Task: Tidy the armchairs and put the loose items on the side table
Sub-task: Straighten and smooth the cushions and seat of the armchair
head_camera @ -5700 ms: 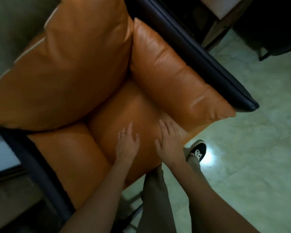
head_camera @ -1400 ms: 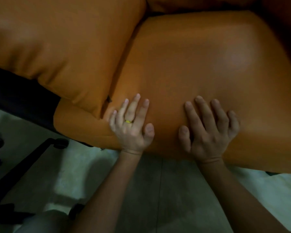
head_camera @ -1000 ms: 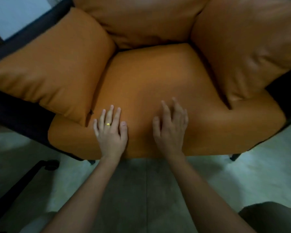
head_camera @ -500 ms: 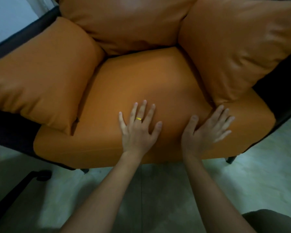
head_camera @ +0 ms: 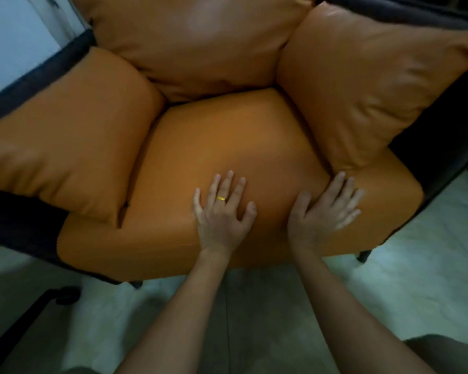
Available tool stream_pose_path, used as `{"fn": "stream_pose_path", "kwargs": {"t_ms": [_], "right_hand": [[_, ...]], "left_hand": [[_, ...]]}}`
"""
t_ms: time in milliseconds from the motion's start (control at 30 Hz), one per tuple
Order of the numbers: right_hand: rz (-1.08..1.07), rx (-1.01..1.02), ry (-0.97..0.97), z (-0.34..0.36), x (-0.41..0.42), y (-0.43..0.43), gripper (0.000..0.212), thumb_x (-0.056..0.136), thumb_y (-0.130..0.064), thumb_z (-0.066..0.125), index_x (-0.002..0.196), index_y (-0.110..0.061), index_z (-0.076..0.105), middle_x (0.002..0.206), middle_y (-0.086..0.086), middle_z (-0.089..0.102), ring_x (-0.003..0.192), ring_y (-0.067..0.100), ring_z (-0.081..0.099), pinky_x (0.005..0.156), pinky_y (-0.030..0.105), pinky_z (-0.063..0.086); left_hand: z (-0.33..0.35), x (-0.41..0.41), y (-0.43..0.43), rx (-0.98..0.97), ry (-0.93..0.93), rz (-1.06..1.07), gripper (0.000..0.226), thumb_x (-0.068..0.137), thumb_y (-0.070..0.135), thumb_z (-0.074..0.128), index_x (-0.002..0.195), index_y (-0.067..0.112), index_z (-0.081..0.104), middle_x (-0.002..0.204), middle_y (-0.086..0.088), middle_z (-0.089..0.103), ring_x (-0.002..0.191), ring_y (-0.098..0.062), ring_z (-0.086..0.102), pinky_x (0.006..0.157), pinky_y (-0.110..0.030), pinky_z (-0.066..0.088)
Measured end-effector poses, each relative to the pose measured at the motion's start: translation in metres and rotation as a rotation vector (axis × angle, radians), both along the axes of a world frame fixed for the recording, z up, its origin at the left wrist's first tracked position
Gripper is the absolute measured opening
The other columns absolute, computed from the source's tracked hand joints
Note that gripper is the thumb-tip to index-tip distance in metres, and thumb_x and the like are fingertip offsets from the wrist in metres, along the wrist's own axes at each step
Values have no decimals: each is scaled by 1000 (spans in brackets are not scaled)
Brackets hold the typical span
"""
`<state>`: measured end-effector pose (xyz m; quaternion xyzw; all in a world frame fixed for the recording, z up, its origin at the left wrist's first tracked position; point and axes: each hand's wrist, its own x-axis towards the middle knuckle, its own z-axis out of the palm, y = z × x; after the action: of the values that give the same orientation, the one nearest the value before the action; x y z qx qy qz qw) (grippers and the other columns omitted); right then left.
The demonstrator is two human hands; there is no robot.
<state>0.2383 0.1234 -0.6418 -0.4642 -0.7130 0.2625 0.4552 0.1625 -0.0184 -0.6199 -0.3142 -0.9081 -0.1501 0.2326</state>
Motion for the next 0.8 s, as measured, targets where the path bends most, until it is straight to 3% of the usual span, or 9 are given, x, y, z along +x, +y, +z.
{"fn": "stream_pose_path", "kwargs": {"t_ms": [133,300,500,600,800], "right_hand": [[31,-36,96,13,30,16,65,91,-29,50,154,-19,33,159,10,32,147,28,27,123,51,7],[-3,-134,138,25,58,63,71,93,-40,46,156,-13,29,161,17,25,150,33,22,122,53,15],[21,-150,62,14,64,87,68,100,-38,47,158,-11,24,166,13,16,154,27,8,125,47,5],[32,-146,22,4,59,88,71,101,-37,44,160,-10,16,168,10,5,155,25,-2,125,50,-1],[-115,-81,102,-7,34,85,69,99,-32,42,159,-7,20,168,12,11,155,31,2,122,51,-4]], "left_hand": [[14,7,0,-50,-127,-15,52,96,52,43,142,30,52,155,0,43,148,-24,31,117,-62,17],[18,21,22,-234,-82,-212,60,93,60,42,147,35,44,160,-1,34,150,-27,26,114,-68,18],[25,12,51,-407,3,-360,71,93,70,31,156,39,19,166,-3,17,153,-26,12,114,-68,16],[25,4,57,-463,71,-443,73,94,69,31,157,36,19,166,-5,15,153,-25,14,114,-67,19],[23,1,57,-460,153,-456,75,94,71,31,157,34,19,166,-7,15,153,-27,15,114,-66,19]]}}
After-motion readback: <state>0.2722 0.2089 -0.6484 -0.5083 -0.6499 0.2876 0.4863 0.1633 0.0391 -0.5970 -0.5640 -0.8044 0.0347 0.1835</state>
